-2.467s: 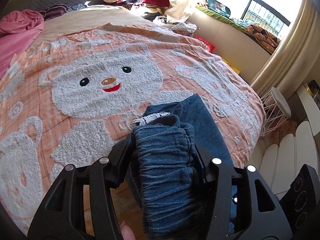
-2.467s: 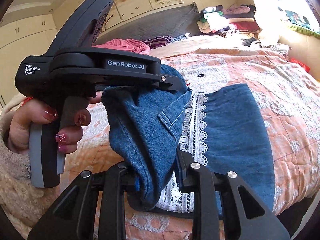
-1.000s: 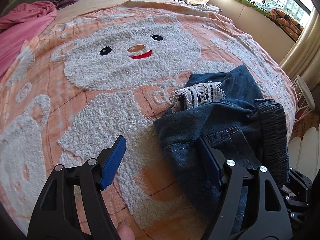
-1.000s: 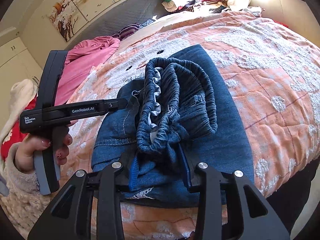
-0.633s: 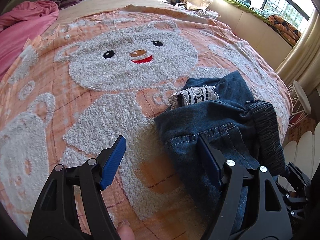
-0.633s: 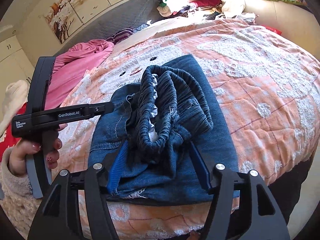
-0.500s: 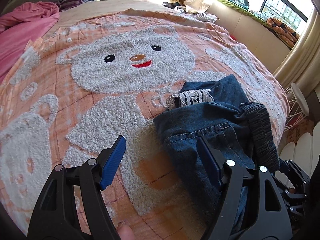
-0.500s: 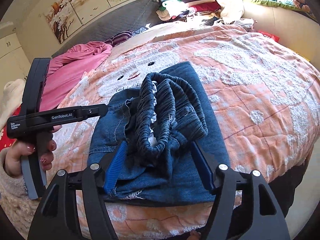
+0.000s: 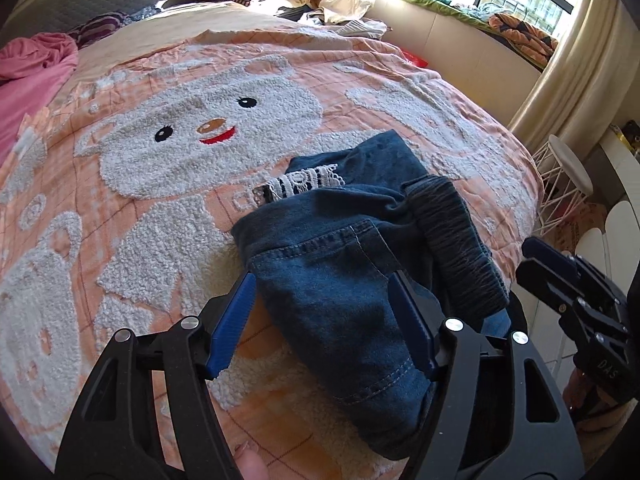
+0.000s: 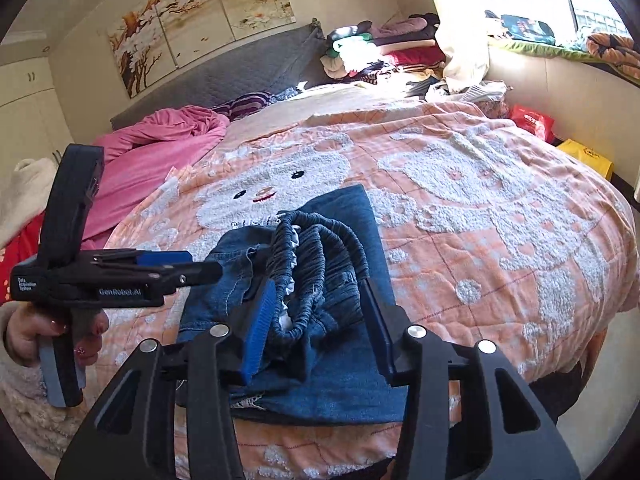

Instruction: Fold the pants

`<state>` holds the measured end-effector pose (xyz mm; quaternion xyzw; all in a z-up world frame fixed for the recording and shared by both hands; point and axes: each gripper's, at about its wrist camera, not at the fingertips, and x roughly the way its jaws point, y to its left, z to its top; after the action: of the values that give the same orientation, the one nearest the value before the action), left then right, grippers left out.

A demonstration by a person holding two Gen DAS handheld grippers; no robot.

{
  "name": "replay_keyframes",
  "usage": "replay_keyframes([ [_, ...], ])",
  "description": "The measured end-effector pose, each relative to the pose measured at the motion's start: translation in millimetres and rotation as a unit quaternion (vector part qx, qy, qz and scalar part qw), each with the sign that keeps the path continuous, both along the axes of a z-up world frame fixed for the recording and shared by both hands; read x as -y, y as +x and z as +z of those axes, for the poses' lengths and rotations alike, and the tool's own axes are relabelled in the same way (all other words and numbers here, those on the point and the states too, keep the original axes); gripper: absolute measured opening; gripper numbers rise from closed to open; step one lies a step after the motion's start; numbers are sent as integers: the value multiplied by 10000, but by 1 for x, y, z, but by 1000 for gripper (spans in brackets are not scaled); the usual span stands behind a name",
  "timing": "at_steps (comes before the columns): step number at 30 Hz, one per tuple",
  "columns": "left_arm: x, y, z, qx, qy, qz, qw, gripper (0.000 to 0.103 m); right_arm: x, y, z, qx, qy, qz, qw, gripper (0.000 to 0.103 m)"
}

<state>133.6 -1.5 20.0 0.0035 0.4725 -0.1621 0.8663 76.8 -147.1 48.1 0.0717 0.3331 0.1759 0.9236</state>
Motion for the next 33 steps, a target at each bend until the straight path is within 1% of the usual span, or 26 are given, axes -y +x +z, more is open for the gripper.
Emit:
replay_keyframes([
  [4, 1, -4, -20, -193, 117, 70, 9997, 61, -14, 17, 11, 118, -191, 435, 9988, 40],
  [7, -1, -7, -33, -249, 162, 132, 9995, 61, -30, 32, 11, 99, -492, 776, 9957, 40],
  [11, -3, -12, -36, -191, 146, 158, 9996, 61, -43, 53, -8, -254, -1088, 807, 9905, 39],
  [14, -5, -13, -40, -198, 113, 141, 9996, 62, -40, 61, -26, -457, -1279, 732, 9880, 39],
  [16, -5, -14, -41, -180, 99, 151, 9997, 62, -35, 65, -34, -573, -1193, 687, 9888, 40],
  [18, -7, -16, -37, -165, 24, 204, 9997, 62, -32, 63, -35, -555, -1127, 686, 9897, 40],
  [20, -9, -22, -27, -108, -121, 214, 9996, 62, -29, 59, -28, -450, -1042, 707, 9910, 42],
  [23, -4, -37, -11, 45, -194, -14, 9998, 62, -16, 51, -13, -338, -688, 669, 9948, 42],
  [25, 6, -45, -10, 47, -84, -214, 9997, 62, -10, 43, -5, -243, -594, 643, 9959, 42],
  [26, 13, -48, -14, 9, 44, -298, 9995, 62, -8, 39, -2, -198, -590, 641, 9960, 42],
  [29, 28, -59, -31, -8, 502, -356, 9981, 62, -8, 31, 2, -177, -554, 683, 9960, 42],
  [30, 30, -60, -36, -5, 554, -315, 9980, 62, -10, 30, 1, -177, -554, 728, 9956, 42],
  [33, 24, -64, -42, -51, 435, -179, 9989, 62, -20, 29, -6, -261, -727, 835, 9935, 42],
])
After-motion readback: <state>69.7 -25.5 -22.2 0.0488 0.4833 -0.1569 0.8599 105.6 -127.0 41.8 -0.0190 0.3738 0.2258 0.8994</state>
